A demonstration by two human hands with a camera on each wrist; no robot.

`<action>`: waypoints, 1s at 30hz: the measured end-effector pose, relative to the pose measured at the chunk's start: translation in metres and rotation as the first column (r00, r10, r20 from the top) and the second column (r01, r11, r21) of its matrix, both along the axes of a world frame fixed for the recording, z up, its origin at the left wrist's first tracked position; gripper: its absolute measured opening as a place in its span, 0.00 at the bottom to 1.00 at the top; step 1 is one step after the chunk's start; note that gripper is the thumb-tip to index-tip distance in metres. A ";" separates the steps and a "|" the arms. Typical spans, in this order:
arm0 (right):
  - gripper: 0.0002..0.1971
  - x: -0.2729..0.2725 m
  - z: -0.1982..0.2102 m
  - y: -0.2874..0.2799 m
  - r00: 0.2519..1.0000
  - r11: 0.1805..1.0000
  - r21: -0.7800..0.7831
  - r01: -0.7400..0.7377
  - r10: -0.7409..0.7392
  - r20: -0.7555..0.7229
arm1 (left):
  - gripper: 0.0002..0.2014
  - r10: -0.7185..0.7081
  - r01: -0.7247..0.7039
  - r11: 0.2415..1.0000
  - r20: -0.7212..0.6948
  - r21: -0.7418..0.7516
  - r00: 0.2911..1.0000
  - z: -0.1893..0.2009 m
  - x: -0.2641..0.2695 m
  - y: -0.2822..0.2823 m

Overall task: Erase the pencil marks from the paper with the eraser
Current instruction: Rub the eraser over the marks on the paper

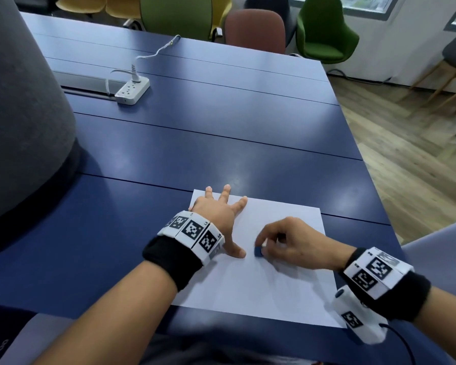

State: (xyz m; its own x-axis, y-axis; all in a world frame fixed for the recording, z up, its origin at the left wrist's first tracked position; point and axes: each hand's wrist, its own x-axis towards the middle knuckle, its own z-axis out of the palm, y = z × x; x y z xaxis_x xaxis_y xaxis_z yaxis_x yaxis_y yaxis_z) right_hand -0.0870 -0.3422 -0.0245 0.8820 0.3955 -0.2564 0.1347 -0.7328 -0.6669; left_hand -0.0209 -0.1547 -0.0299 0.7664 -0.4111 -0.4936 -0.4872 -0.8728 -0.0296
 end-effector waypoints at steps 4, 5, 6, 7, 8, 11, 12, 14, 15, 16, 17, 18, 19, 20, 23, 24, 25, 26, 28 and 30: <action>0.11 -0.012 -0.001 0.002 1.000 0.998 0.055 0.018 -0.016 -0.025 | 0.63 0.001 -0.001 1.000 0.007 -0.008 1.000 -0.002 0.001 0.001; 0.11 -0.018 0.002 0.003 0.997 0.998 0.046 -0.045 0.048 -0.061 | 0.63 0.004 -0.004 1.000 0.005 -0.008 1.000 -0.002 0.001 0.001; 0.11 -0.022 0.004 0.003 0.991 0.995 0.037 -0.092 0.095 -0.091 | 0.63 0.006 -0.006 1.000 0.001 -0.009 1.000 -0.002 0.001 0.000; 0.10 -0.021 0.005 0.003 0.990 0.994 0.032 -0.103 0.105 -0.095 | 0.63 0.005 -0.005 1.000 0.001 -0.008 1.000 -0.002 0.001 0.000; 0.09 -0.017 0.004 0.002 0.995 0.997 0.032 -0.064 0.066 -0.071 | 0.63 0.001 -0.001 1.000 0.006 -0.008 1.000 -0.002 0.001 0.000; 0.09 -0.007 -0.002 0.002 0.993 0.992 0.063 0.111 -0.112 0.028 | 0.62 -0.007 0.007 1.000 0.015 -0.015 1.000 -0.002 0.000 0.001; 0.10 -0.010 -0.002 0.002 0.994 0.993 0.064 0.103 -0.106 0.037 | 0.62 -0.006 0.006 1.000 0.015 -0.017 1.000 -0.002 0.000 0.001; 0.10 -0.022 0.001 0.001 1.000 0.999 0.039 -0.008 0.008 -0.002 | 0.62 -0.002 0.002 1.000 0.006 -0.017 1.000 -0.001 0.001 0.000; 0.10 -0.029 0.005 0.002 0.996 0.997 0.022 -0.069 0.070 -0.050 | 0.62 0.001 -0.001 1.000 0.002 -0.015 1.000 0.000 0.001 0.000; 0.09 -0.032 0.007 0.001 0.991 0.994 0.004 -0.108 0.108 -0.083 | 0.62 0.001 -0.001 1.000 -0.003 -0.012 1.000 0.001 0.001 0.000; 0.09 -0.031 0.008 0.001 0.991 0.994 -0.010 -0.108 0.107 -0.079 | 0.62 0.001 -0.001 1.000 -0.006 -0.010 1.000 0.001 0.001 0.000; 0.09 -0.028 0.005 0.000 0.997 0.997 -0.017 -0.069 0.068 -0.044 | 0.62 0.000 0.000 1.000 -0.009 -0.008 1.000 0.002 0.000 0.000; 0.09 -0.023 0.003 0.000 1.000 1.000 -0.005 -0.006 0.006 0.001 | 0.62 -0.001 0.001 1.000 -0.009 -0.006 1.000 0.003 -0.001 0.000; 0.09 -0.021 0.000 -0.001 0.998 0.998 0.014 0.055 -0.055 0.025 | 0.62 -0.004 0.004 1.000 -0.011 -0.004 1.000 0.004 -0.002 0.000; 0.10 -0.028 0.001 -0.002 0.999 1.000 0.018 0.014 -0.013 -0.035 | 0.62 -0.002 0.002 1.000 -0.007 0.000 1.000 0.005 -0.002 0.000; 0.11 -0.033 0.004 -0.001 0.996 0.999 -0.006 -0.054 0.053 -0.074 | 0.62 0.000 0.000 1.000 -0.007 -0.001 1.000 0.005 -0.002 0.000; 0.11 -0.037 0.008 0.000 0.988 0.993 -0.032 -0.111 0.107 -0.107 | 0.62 0.002 -0.002 1.000 -0.009 -0.001 1.000 0.005 -0.003 0.000; 0.11 -0.036 0.010 0.000 0.985 0.990 -0.045 -0.132 0.126 -0.117 | 0.62 0.003 -0.003 1.000 -0.010 -0.001 1.000 0.005 -0.003 0.000; 0.12 -0.028 0.007 0.000 0.997 0.998 -0.031 -0.056 0.054 -0.060 | 0.62 0.000 0.000 1.000 -0.009 0.002 1.000 0.005 -0.002 0.000; 0.12 -0.024 0.003 -0.001 0.999 0.999 0.013 0.032 -0.032 -0.006 | 0.62 0.002 -0.002 1.000 -0.011 0.002 1.000 0.004 -0.002 -0.001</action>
